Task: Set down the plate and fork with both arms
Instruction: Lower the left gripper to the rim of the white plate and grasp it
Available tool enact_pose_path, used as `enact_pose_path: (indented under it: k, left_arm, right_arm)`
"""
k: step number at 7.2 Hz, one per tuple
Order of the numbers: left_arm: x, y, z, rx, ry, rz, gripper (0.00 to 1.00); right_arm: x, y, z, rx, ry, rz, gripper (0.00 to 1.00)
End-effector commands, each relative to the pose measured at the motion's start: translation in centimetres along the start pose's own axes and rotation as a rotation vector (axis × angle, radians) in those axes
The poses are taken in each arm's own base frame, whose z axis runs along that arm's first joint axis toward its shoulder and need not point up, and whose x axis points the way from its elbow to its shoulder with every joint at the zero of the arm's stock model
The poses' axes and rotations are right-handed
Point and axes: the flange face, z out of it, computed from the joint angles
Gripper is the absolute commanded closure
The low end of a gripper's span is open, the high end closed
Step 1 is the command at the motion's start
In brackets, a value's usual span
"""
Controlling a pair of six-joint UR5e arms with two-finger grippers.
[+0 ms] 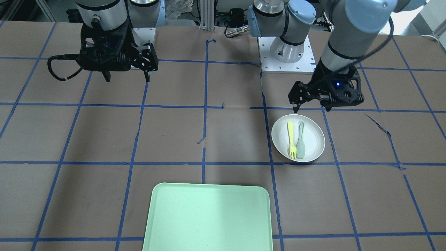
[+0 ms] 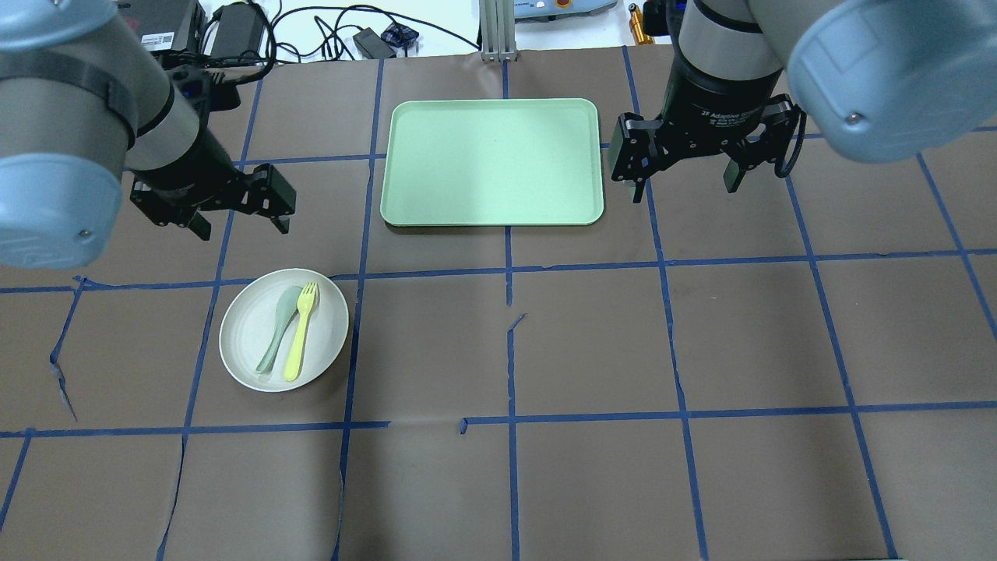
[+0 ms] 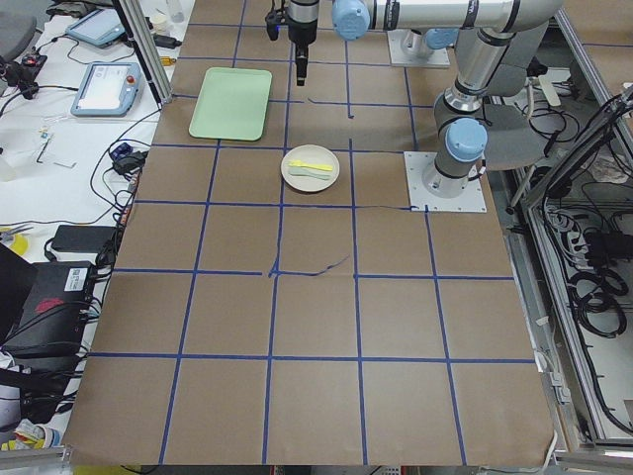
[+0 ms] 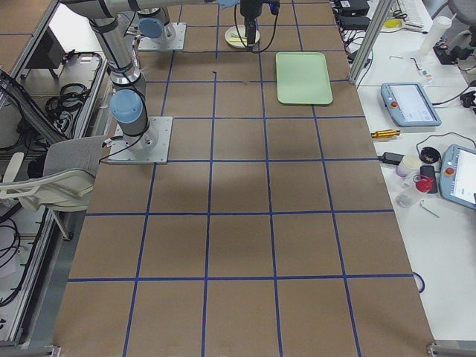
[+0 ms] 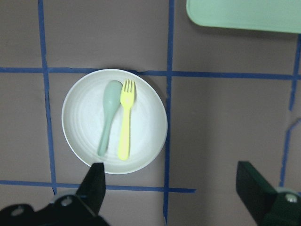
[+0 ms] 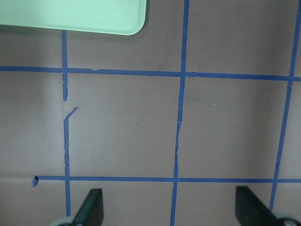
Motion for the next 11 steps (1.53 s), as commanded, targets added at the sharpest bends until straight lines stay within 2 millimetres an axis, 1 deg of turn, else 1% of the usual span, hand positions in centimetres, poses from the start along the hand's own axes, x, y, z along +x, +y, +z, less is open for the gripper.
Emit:
enact_pose_path:
  k: [1, 2, 3, 4, 5, 6, 8, 10, 11]
  left_arm:
    - [-9.6, 1.3, 10.3, 0.011, 0.044, -0.02, 0.0]
    - [-10.7, 1.3, 13.2, 0.011, 0.088, -0.048, 0.07]
    - [-10.8, 1.5, 15.4, -0.036, 0.101, -0.053, 0.21]
    - [-10.8, 2.0, 17.3, -0.075, 0.109, -0.051, 0.22]
    - [-10.9, 1.9, 18.7, -0.072, 0.106, -0.051, 0.23]
    - [-11.0, 1.9, 19.6, -0.069, 0.104, -0.05, 0.28]
    - [-11.4, 1.7, 20.4, -0.078, 0.065, -0.048, 0.39]
    - [-11.3, 1.8, 20.6, -0.083, 0.065, -0.047, 0.92]
    - [-11.4, 1.8, 20.6, -0.083, 0.065, -0.047, 1.0]
  right_arm:
    - [-0.1, 0.1, 0.2, -0.005, -0.001, 0.0, 0.0]
    - [-0.1, 0.1, 0.3, -0.007, -0.001, 0.0, 0.0]
    - [-0.1, 0.1, 0.3, -0.007, -0.001, 0.0, 0.0]
    - [-0.1, 0.1, 0.2, -0.005, -0.001, 0.0, 0.0]
    - [-0.1, 0.0, 0.1, -0.002, -0.001, 0.0, 0.0]
    - [-0.1, 0.1, 0.2, -0.005, -0.001, 0.0, 0.0]
    - [-0.1, 0.1, 0.3, -0.007, -0.002, 0.001, 0.0]
    - [-0.1, 0.1, 0.3, -0.007, -0.001, 0.001, 0.0]
    - [-0.1, 0.1, 0.3, -0.007, -0.002, 0.001, 0.0]
